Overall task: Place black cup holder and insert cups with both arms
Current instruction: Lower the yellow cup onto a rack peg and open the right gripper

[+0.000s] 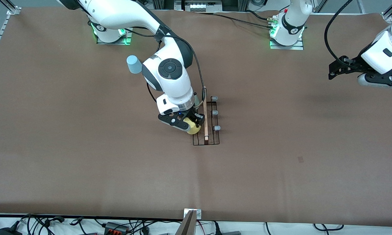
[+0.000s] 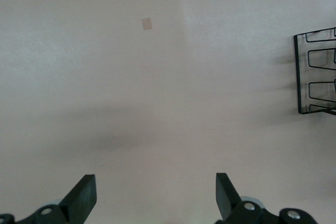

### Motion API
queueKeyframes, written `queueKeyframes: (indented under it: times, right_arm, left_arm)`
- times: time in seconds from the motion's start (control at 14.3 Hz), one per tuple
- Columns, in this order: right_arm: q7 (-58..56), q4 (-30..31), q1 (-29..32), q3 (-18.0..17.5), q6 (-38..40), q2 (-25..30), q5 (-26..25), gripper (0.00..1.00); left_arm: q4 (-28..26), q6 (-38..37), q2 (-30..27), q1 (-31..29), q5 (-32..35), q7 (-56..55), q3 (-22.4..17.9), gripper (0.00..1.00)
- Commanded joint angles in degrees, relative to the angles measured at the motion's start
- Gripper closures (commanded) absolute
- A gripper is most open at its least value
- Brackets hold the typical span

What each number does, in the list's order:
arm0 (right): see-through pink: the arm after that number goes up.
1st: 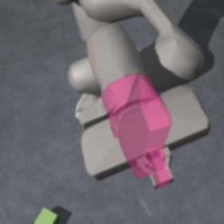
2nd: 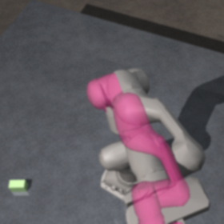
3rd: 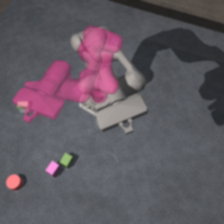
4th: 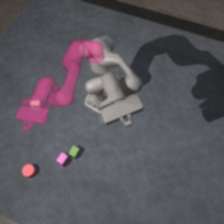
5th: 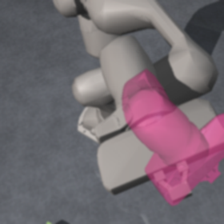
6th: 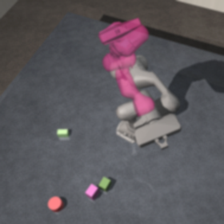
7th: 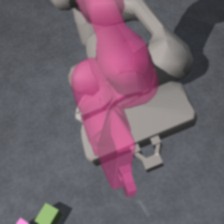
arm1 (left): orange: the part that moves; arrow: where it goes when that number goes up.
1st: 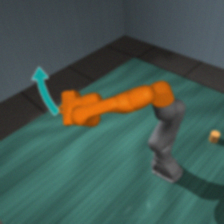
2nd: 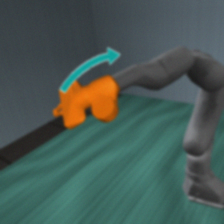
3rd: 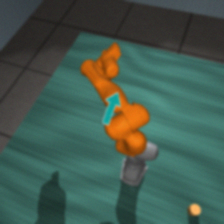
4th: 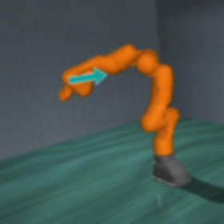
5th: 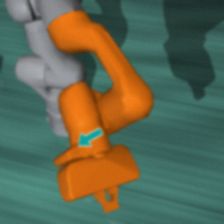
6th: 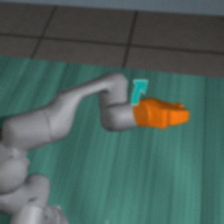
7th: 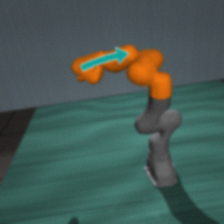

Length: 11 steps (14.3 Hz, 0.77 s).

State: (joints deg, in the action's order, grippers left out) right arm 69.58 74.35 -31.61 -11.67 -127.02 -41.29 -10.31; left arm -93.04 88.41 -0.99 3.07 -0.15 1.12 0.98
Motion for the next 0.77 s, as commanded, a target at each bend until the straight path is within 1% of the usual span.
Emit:
queueKeyframes:
  times: [0.0,0.07,0.14,0.21,0.35,0.49,0.56,0.7]
  right_arm:
    - [0.46,-1.14,-0.21,0.07,0.29,-0.63,-0.85,0.42]
    - [0.64,-0.96,-0.3,0.07,0.2,-0.63,-1.03,0.22]
    - [0.55,-0.7,-0.3,0.07,0.29,-0.63,-1.03,0.05]
    - [0.38,-0.61,-0.3,0.16,0.29,-0.46,-1.03,0.0]
    - [-0.06,-0.52,-0.65,1.3,0.46,0.07,-0.85,0.0]
    - [-0.5,-0.17,-0.04,1.47,0.9,1.56,-1.03,0.0]
    - [-2.24,1.83,1.36,1.47,0.99,3.83,-0.77,0.0]
    - [-9.43,11.21,6.79,1.39,1.08,12.42,-0.06,0.0]
  left_arm:
    - [1.81,-1.66,0.64,-0.08,0.5,0.2,0.33,0.0]
    - [1.81,-1.66,0.73,-0.08,0.59,0.2,0.33,0.0]
    - [1.81,-1.66,0.73,0.01,0.59,0.2,0.33,0.0]
    - [1.81,-1.75,0.64,0.01,0.59,0.11,0.33,0.0]
    - [1.81,-1.75,0.64,-0.08,0.59,0.11,1.03,0.0]
    - [1.81,-1.75,0.64,-0.08,0.59,0.11,1.04,0.0]
    - [1.81,-1.75,0.64,-0.08,0.59,0.11,1.04,0.0]
    - [1.81,-1.75,0.64,-0.17,0.59,0.11,1.04,0.0]
